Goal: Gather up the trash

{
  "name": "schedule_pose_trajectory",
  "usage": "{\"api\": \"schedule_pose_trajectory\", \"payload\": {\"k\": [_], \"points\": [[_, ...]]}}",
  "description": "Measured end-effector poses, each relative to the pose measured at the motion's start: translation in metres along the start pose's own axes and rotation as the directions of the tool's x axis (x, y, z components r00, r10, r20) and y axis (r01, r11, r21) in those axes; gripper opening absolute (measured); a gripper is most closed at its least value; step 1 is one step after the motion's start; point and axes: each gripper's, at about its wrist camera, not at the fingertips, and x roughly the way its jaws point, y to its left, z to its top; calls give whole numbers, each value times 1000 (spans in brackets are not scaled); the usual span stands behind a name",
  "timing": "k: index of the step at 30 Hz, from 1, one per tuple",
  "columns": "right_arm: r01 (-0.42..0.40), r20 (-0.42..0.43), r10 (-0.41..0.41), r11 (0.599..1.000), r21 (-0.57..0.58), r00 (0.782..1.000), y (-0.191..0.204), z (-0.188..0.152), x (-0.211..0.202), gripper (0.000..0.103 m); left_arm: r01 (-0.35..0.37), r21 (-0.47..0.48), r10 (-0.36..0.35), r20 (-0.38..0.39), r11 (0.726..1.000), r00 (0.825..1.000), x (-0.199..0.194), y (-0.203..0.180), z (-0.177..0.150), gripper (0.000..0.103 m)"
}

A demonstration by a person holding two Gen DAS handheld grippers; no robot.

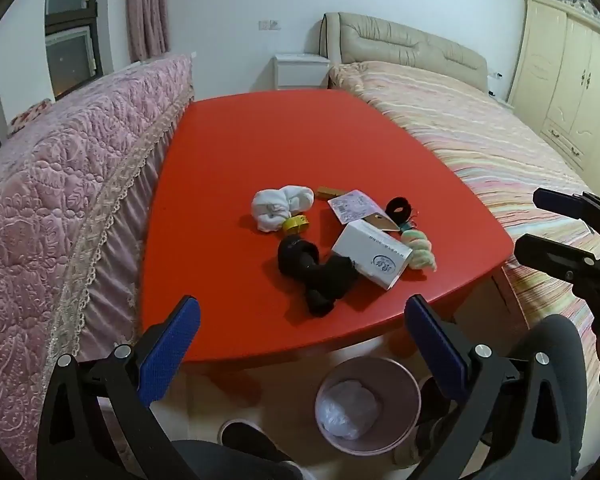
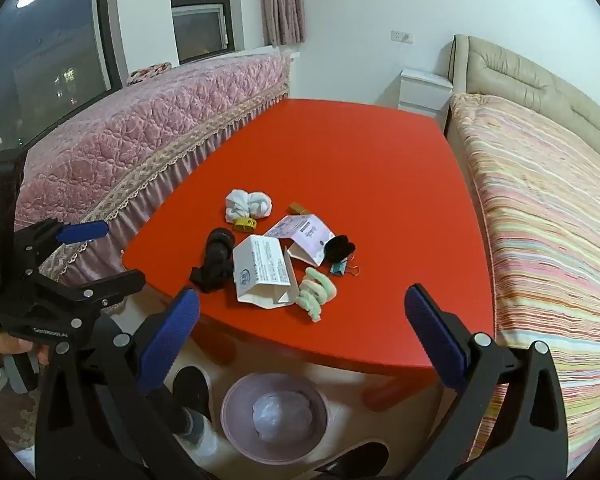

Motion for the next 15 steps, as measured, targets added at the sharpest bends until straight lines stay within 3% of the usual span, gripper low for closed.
{"api": "schedule_pose_trajectory", "payload": {"k": [3,4,15], "points": [[-5,8,5,1000,-7,1000,1,-3,2,100,9,1,-9,3,1000,1000,-2,3,1,98],[-10,8,10,1000,-5,1000,1,-3,3,100,-31,32,31,-2,999,1000,0,-3,1,98],[-24,3,24,999,22,1000,-6,-2,4,100,-17,66,18,-11,998,1000,0,-3,5,98]]}}
